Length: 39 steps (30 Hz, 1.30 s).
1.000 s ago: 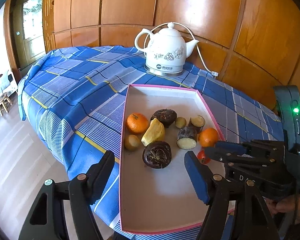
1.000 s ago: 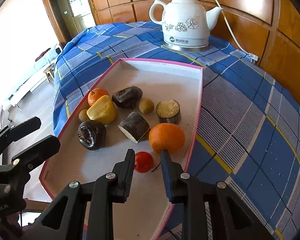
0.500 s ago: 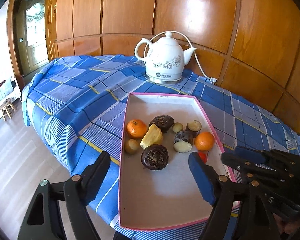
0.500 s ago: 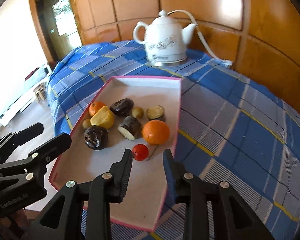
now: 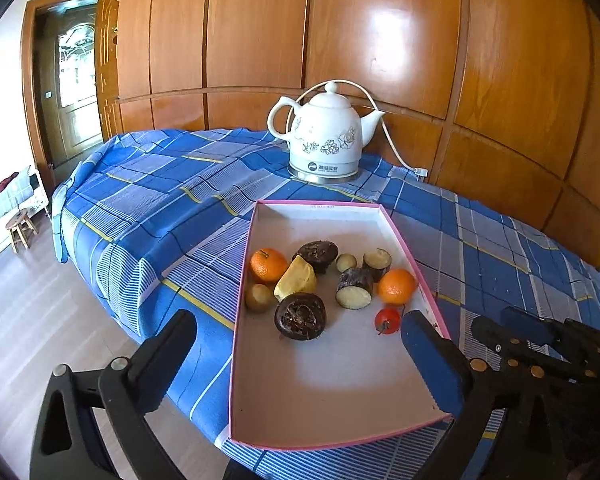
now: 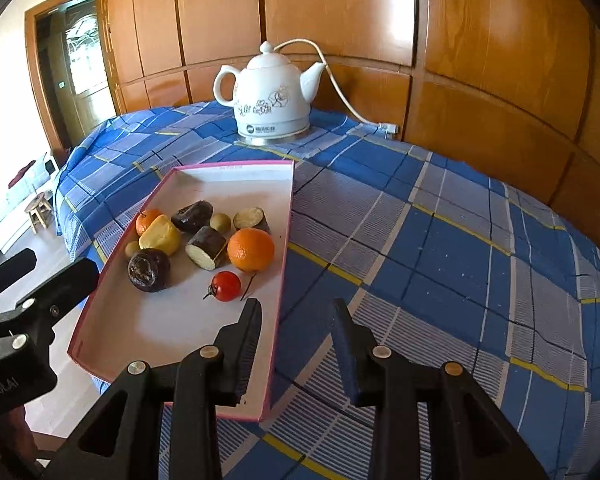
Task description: Organize fruits
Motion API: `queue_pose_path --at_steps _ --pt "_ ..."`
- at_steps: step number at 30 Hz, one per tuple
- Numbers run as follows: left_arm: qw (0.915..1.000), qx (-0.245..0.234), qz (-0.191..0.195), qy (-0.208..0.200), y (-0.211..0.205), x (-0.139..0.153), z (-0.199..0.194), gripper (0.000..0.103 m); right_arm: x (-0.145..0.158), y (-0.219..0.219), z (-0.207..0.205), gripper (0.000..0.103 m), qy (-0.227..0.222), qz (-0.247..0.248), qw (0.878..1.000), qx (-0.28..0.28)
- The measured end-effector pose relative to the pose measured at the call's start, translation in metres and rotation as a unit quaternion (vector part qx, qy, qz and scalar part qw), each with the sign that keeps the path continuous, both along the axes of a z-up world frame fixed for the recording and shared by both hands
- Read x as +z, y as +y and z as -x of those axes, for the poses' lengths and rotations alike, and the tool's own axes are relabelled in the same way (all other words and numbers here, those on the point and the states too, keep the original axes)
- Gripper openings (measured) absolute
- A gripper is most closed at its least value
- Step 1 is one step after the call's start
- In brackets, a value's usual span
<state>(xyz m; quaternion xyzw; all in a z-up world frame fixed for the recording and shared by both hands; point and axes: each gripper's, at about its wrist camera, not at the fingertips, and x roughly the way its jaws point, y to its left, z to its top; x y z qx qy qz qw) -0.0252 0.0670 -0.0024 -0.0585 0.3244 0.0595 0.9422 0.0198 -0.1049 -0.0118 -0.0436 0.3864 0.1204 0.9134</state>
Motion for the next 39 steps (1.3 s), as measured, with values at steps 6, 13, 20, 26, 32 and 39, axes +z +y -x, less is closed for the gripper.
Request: queue_pose_path --at_steps 6,13,20,26,32,39 --pt "1.0000 0.004 0.001 -0.008 0.0014 0.0023 0.0032 0.103 0.0037 0.0035 0.0026 0.036 -0.010 0.000 1.000 0.003" --pt "0.9999 0.006 -0.009 -0.013 -0.0004 0.0037 0.0046 0.103 0.0065 0.0047 0.0048 0.036 -0.018 0.001 1.000 0.003" --pt "0.9996 0.016 -0.020 -0.015 -0.0001 0.0054 0.0055 0.103 0.0072 0.0053 0.0055 0.036 -0.019 0.000 1.000 0.005" --pt "0.9994 0.019 -0.022 -0.016 0.0017 0.0058 0.0059 0.103 0.0094 0.0081 0.0065 0.036 -0.023 0.000 1.000 0.010" --pt "0.9995 0.020 -0.019 -0.017 0.0027 0.0063 0.0058 0.103 0.0095 0.0092 0.0062 0.036 -0.023 0.000 1.000 0.012" --pt "0.9995 0.021 -0.019 -0.016 0.0036 0.0067 0.0058 0.103 0.0094 0.0098 0.0058 0.036 -0.024 0.001 1.000 0.014"
